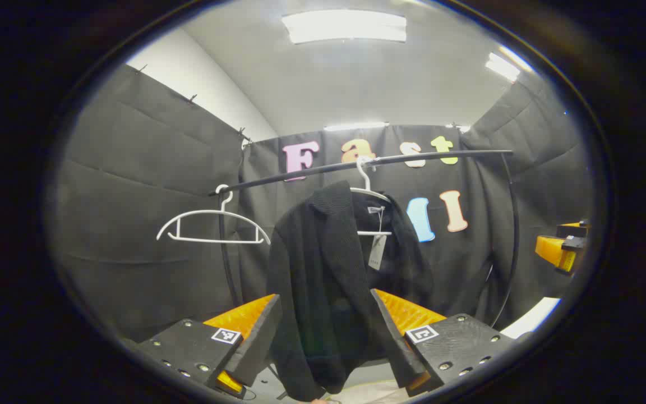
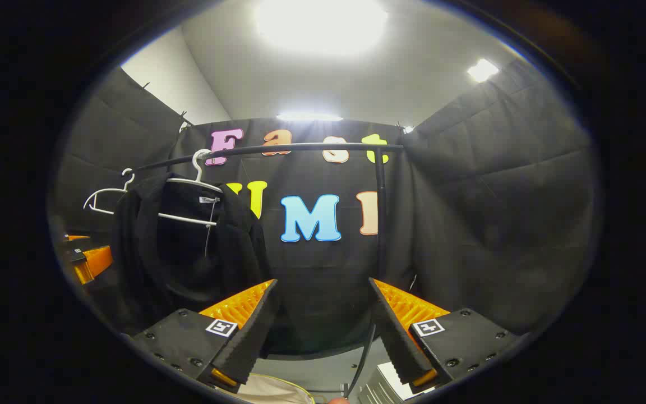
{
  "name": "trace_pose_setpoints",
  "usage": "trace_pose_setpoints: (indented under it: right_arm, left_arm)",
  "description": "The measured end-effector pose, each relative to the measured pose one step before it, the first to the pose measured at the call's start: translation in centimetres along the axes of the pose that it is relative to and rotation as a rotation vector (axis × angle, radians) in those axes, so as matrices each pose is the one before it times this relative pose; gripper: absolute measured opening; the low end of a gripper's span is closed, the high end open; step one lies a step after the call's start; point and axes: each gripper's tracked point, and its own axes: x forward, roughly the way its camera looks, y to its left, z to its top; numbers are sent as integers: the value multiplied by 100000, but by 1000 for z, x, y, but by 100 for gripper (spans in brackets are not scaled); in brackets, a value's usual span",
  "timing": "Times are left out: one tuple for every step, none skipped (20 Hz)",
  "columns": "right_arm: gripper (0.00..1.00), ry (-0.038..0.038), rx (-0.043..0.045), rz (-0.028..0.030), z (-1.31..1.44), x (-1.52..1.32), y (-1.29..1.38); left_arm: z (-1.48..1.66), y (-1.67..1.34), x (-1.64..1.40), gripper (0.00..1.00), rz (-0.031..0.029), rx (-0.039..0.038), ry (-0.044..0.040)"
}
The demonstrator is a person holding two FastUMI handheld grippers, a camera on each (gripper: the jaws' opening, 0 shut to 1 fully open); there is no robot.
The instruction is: Grasp the clothes on the hanger with both hands and then place them into the laundry hamper below.
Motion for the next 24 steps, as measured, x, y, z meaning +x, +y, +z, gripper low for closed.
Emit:
trace_pose_setpoints:
  right_arm:
    - [98,-230,-180,72,-101,45,-38]
    - [95,-237,-270,89,63,64,46]
    - [95,-84,-188,129,-21,-14,34]
    - [94,57,-26,238,-16,8,44]
    - [94,185,353,145,12,-75,-6]
    - [98,-434,697,336,193,-10,48]
    - [95,-654,474,237,241,-10,-2]
    - [98,-860,172,33,308,-62,-13]
    - [98,-786,-98,-47,170,-97,-37]
    - [95,-537,-270,-15,162,-81,4]
    - [95,-149,-192,-151,32,45,20]
    - [94,-8,57,122,16,26,217]
    - [94,79,190,-26,-83,271,254]
    - [97,328,266,30,-43,93,69]
    - [97,446,224,199,-195,-83,163]
    - [98,339,103,-150,-80,24,84]
    - [98,302,167,-128,-12,24,112]
    - [97,123,379,5,81,-5,187]
    - [98,-113,587,32,-2,73,280]
    - [98,-20,625,228,86,-12,279]
    - [98,149,687,548,-144,9,436]
    - [95,336,548,301,-158,7,509]
    - [95,584,453,80,-277,-63,319]
    - [97,435,445,55,-244,23,398]
  left_arm:
    - [-61,52,53,92,-107,144,207]
    - [17,-126,-40,92,-177,129,106]
    - [25,96,88,92,36,222,82]
    - [174,19,-34,92,-116,91,-281]
    - [35,-224,-31,92,-174,89,-185]
    - [142,99,92,92,13,108,-114]
    - [182,105,157,92,-106,46,-272]
    - [-28,-88,1,92,-34,137,-237]
    - [143,-58,84,92,4,97,-45]
    - [-28,57,-14,92,-52,1,-184]
    - [181,43,-68,92,-19,5,-313]
    - [147,-162,119,92,18,98,-178]
    - [121,44,-50,92,-229,40,-238]
    - [-112,93,7,92,121,140,-123]
    - [13,60,7,92,-43,91,-25]
    - [50,181,-11,92,27,2,-14]
    - [30,134,-81,92,-222,-43,48]
    - [-33,30,-8,92,-362,61,154]
    - [128,-35,70,92,-423,134,-71]
    - [74,336,7,92,-115,232,-625]
    - [208,182,-14,92,-287,100,-663]
    - [-155,233,14,92,-642,-37,34]
    - [-267,12,-81,92,-630,-108,272]
    - [-54,260,48,92,-767,-322,94]
